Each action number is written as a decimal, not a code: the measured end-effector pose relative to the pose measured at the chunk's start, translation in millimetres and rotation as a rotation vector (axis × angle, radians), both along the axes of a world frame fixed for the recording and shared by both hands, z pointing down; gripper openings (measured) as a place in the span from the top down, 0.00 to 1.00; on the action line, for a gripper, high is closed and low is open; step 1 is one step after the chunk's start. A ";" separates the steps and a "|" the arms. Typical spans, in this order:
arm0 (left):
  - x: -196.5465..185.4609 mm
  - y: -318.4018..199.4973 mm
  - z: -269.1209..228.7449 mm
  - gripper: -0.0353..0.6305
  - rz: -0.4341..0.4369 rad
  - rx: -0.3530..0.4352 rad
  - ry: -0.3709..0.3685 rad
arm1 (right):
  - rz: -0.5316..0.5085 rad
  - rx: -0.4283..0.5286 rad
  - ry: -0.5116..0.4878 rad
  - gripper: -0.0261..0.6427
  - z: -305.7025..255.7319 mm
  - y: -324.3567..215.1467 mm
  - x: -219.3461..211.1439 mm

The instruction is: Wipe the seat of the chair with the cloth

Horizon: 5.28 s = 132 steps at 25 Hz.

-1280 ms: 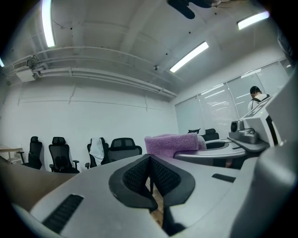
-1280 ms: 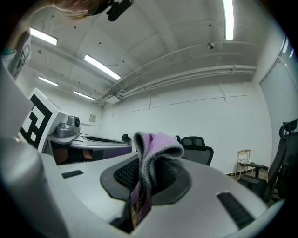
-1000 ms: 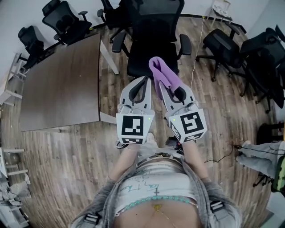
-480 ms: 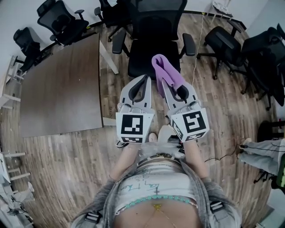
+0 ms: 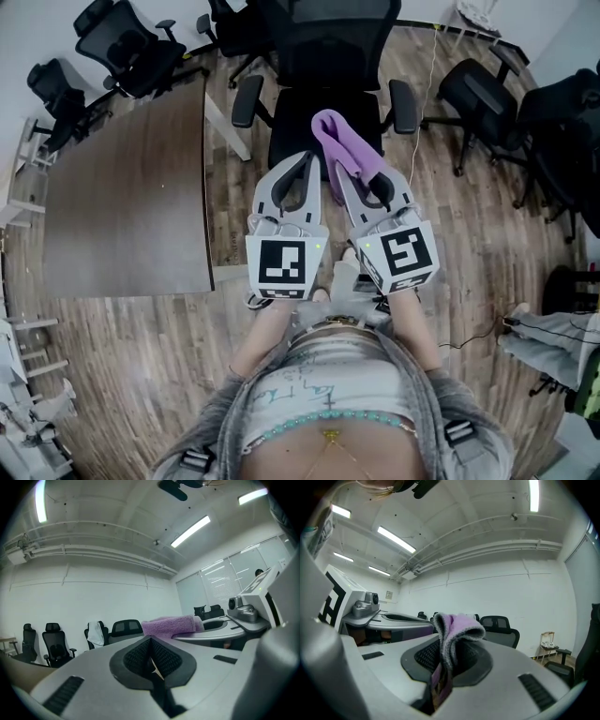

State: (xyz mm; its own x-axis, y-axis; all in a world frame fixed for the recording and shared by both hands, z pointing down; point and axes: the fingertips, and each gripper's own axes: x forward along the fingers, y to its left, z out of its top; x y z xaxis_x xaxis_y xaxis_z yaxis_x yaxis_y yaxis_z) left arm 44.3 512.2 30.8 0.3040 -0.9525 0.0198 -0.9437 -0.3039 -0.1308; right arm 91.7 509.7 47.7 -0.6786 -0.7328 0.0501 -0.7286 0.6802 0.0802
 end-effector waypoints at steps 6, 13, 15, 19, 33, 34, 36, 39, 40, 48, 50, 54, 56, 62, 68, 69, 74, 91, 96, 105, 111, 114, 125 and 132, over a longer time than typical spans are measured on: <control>5.0 -47.7 -9.1 0.95 -0.030 -0.006 0.000 | -0.061 0.031 -0.006 0.89 -16.9 -51.5 4.5; 18.5 -91.1 -10.4 0.95 -0.077 -0.007 0.009 | -0.088 0.036 -0.039 0.89 -21.9 -100.7 27.6; 22.7 -100.8 -8.2 0.95 -0.087 -0.012 0.021 | -0.094 0.023 -0.042 0.89 -18.8 -110.6 31.7; 29.4 -115.6 -3.5 0.95 -0.103 -0.022 0.040 | -0.115 0.003 -0.033 0.89 -13.8 -126.2 36.1; -7.9 -177.1 12.3 0.95 -0.049 -0.064 0.072 | -0.041 -0.019 -0.020 0.89 -1.7 -182.7 16.6; -10.5 -182.6 12.7 0.95 -0.038 -0.061 0.070 | -0.026 -0.020 -0.023 0.89 -2.0 -186.5 14.5; -17.9 -192.9 13.1 0.95 -0.017 -0.062 0.068 | -0.007 -0.018 -0.027 0.89 -3.2 -193.2 6.0; -33.2 -210.0 12.9 0.95 0.020 -0.066 0.076 | 0.018 -0.004 -0.013 0.89 -5.1 -206.9 -11.8; -38.0 -215.5 13.3 0.95 0.032 -0.067 0.081 | 0.032 -0.003 -0.006 0.89 -4.8 -211.9 -16.4; -74.2 -249.5 21.4 0.95 0.108 -0.086 0.107 | 0.120 0.001 -0.003 0.89 -2.8 -242.7 -39.9; -84.3 -255.8 20.2 0.95 0.112 -0.078 0.101 | 0.138 0.007 0.003 0.89 -3.0 -247.8 -42.0; -101.3 -267.4 26.8 0.95 0.111 -0.099 0.098 | 0.200 -0.006 -0.004 0.89 -1.4 -256.4 -35.6; -104.0 -273.7 29.6 0.95 0.115 -0.112 0.113 | 0.223 -0.012 -0.002 0.89 -0.2 -262.2 -30.4; -88.6 -299.0 36.9 0.95 0.129 -0.135 0.116 | 0.230 -0.031 -0.019 0.89 4.7 -291.0 -17.7; -71.1 -342.1 34.6 0.95 0.104 -0.133 0.098 | 0.171 -0.034 -0.018 0.89 3.8 -337.3 -12.1; -65.7 -349.2 34.4 0.95 0.102 -0.134 0.097 | 0.157 -0.032 -0.013 0.89 3.5 -344.8 -10.3; -31.7 -382.4 34.7 0.95 0.101 -0.137 0.080 | 0.118 -0.036 -0.014 0.89 5.3 -380.2 9.1; 43.0 -455.7 34.6 0.95 -0.024 -0.156 -0.008 | 0.035 -0.070 -0.082 0.89 9.6 -472.3 104.0; 55.5 -465.3 44.8 0.95 -0.058 -0.182 -0.009 | -0.013 -0.095 -0.106 0.89 21.2 -488.9 110.6; 33.9 -484.4 45.8 0.95 -0.005 -0.197 -0.022 | 0.008 -0.092 -0.143 0.89 16.3 -500.8 76.7; 11.2 -504.9 50.0 0.95 0.113 -0.197 -0.020 | 0.145 -0.102 -0.141 0.89 22.3 -512.8 58.5; -4.7 -511.8 56.7 0.95 0.154 -0.213 -0.024 | 0.187 -0.118 -0.143 0.89 26.5 -519.4 41.7; -76.8 -526.5 89.8 0.95 0.127 -0.261 0.027 | 0.115 -0.158 -0.049 0.89 53.5 -536.9 -47.6; -103.0 -531.1 103.5 0.95 0.097 -0.289 0.053 | 0.080 -0.186 -0.005 0.89 66.4 -543.4 -75.5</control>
